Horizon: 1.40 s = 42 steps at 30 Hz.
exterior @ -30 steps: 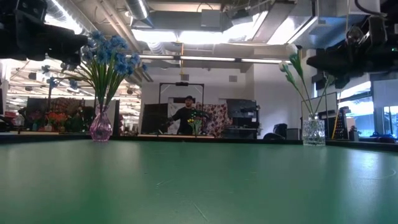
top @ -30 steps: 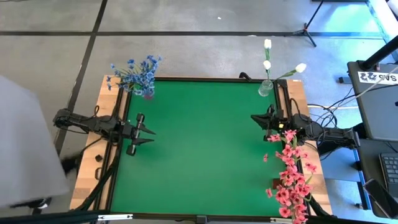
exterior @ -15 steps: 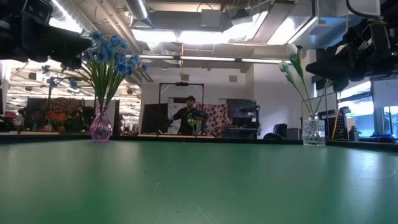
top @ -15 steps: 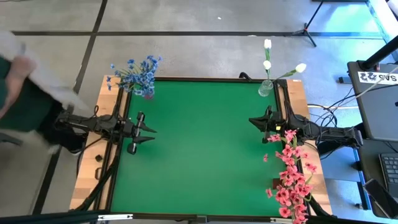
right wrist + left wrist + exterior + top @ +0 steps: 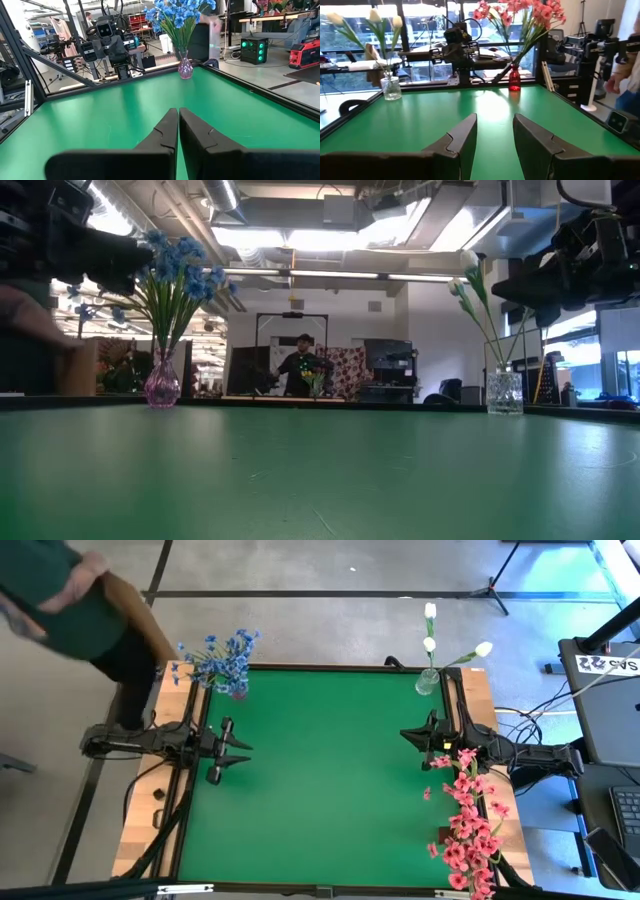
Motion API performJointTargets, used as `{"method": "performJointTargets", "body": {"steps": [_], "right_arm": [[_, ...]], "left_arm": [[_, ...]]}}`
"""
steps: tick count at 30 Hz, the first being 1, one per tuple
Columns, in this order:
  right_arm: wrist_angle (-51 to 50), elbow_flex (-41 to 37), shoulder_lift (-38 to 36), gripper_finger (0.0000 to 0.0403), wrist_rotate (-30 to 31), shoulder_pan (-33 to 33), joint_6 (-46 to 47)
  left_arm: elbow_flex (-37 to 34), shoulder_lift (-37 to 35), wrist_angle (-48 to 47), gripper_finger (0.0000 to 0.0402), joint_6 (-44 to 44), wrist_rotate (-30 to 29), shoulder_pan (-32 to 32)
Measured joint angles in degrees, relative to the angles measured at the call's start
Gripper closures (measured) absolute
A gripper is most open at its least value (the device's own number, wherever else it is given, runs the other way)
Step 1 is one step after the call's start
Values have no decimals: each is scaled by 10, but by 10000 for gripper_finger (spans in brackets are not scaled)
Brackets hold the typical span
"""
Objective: Sort flowers into vase by color
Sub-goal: Return to Home Position
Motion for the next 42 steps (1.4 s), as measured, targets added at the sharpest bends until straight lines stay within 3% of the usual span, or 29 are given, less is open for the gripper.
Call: {"method": "performJointTargets", "body": {"steps": [42], "right_arm": [[0,0,0,386,-1,0,0]], "left_arm": [[0,0,-1,278,0,-16,0]]}}
